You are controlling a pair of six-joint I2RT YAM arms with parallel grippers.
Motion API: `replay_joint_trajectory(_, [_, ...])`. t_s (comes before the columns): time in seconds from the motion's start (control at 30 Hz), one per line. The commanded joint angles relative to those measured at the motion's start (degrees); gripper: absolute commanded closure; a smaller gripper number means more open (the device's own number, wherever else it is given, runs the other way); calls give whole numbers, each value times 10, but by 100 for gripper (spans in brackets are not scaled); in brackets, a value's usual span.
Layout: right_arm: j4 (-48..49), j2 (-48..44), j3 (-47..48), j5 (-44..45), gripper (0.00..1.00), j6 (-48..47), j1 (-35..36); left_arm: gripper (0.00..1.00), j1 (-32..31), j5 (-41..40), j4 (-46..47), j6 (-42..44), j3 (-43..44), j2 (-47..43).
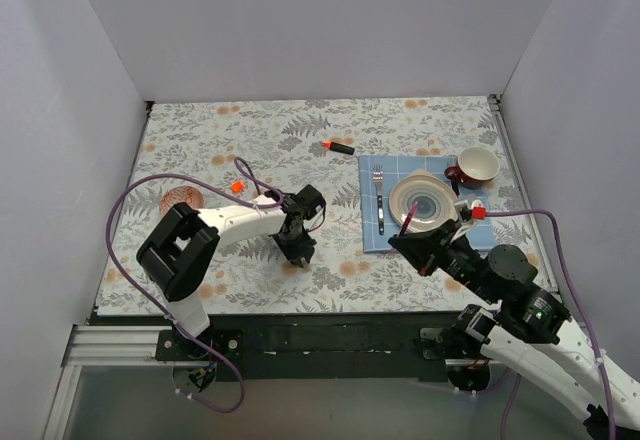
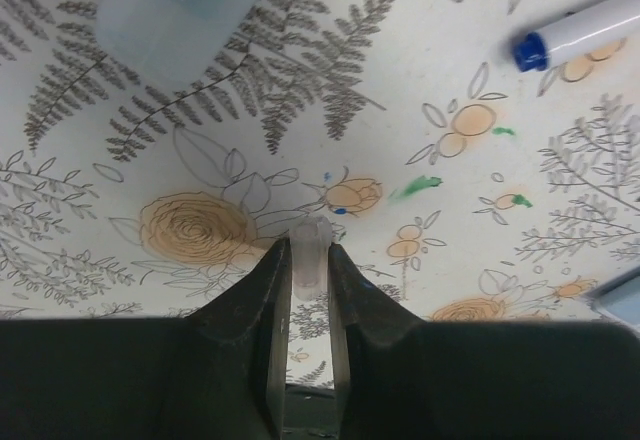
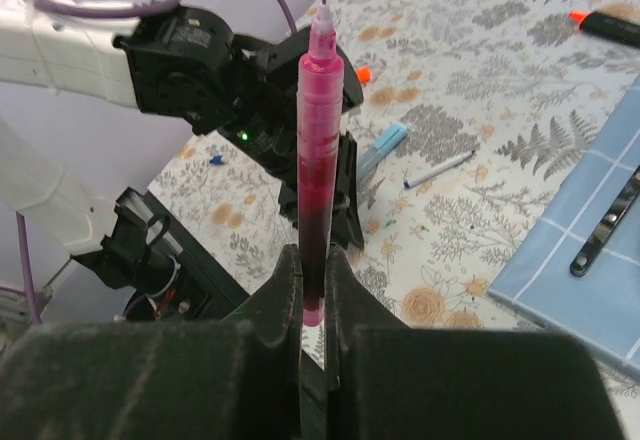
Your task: Insert the pens into the pen caps
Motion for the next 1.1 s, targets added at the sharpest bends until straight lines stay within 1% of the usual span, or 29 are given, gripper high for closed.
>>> replay_joint_trajectory(0.0, [57, 27, -47, -54, 99, 25, -1, 100, -5, -44, 56, -260, -2, -43])
replay_joint_trajectory(0.03, [65, 33, -55, -56, 99, 33, -1, 100, -6, -65, 58, -252, 0, -50])
replay_joint_trajectory(0.07, [82, 46, -63, -91, 99, 35, -1, 100, -9, -75, 73, -223, 1, -69])
replay_joint_trajectory(0.13, [106, 58, -91, -116, 99, 42, -2, 100, -11, -103, 100, -179, 1, -90])
replay_joint_trajectory(0.17, [118, 68, -102, -143, 99, 45, -1, 100, -13, -111, 121, -146, 1, -103])
replay_joint_trajectory(0.2, [145, 73, -110, -158, 99, 48, -1, 100, -14, -121, 132, -125, -1, -127])
replay_joint_trajectory(0.23, [165, 77, -126, -170, 99, 55, -1, 100, -15, -126, 148, -101, -7, -141])
replay_joint_trajectory(0.27, [177, 84, -132, -180, 99, 58, -2, 100, -16, -128, 186, -77, -13, -154])
replay_joint_trajectory(0.3, [199, 86, -138, -180, 99, 62, -2, 100, -16, -127, 204, -27, -19, -180])
replay_joint_trajectory(0.33, [211, 90, -150, -179, 99, 66, -1, 100, -16, -126, 223, -7, -34, -193])
replay_joint_trajectory(0.37, [226, 103, -155, -177, 99, 72, -2, 100, -16, -114, 264, 13, -45, -205])
replay_joint_trajectory(0.43, [257, 121, -161, -177, 99, 75, -2, 100, -16, -96, 309, 58, -69, -243])
replay_joint_trajectory(0.47, [267, 145, -163, -181, 99, 76, -2, 100, -16, -85, 355, 74, -88, -256])
replay_joint_trajectory(0.53, [292, 171, -162, -182, 99, 72, -2, 100, -17, -51, 391, 110, -107, -282])
replay_joint_trajectory(0.57, [290, 198, -148, -179, 99, 62, -1, 100, -16, -42, 421, 119, -122, -291])
replay_joint_trajectory(0.67, [281, 241, -119, -167, 99, 48, -2, 100, -17, -6, 471, 149, -148, -321])
replay_joint_trajectory(0.77, [287, 280, -101, -167, 99, 56, -1, 100, -17, 34, 523, 182, -165, -343])
replay_joint_trajectory(0.8, [290, 288, -98, -167, 99, 64, -2, 100, -17, 38, 535, 193, -177, -346])
replay_joint_trajectory(0.83, [298, 294, -101, -171, 99, 69, -1, 100, -17, 74, 547, 204, -182, -350])
replay_joint_trajectory(0.93, [348, 320, -119, -186, 99, 89, -2, 100, -17, 86, 566, 214, -201, -361])
replay_joint_trajectory(1.07, [370, 340, -118, -196, 99, 93, -2, 100, -17, 103, 582, 214, -217, -370])
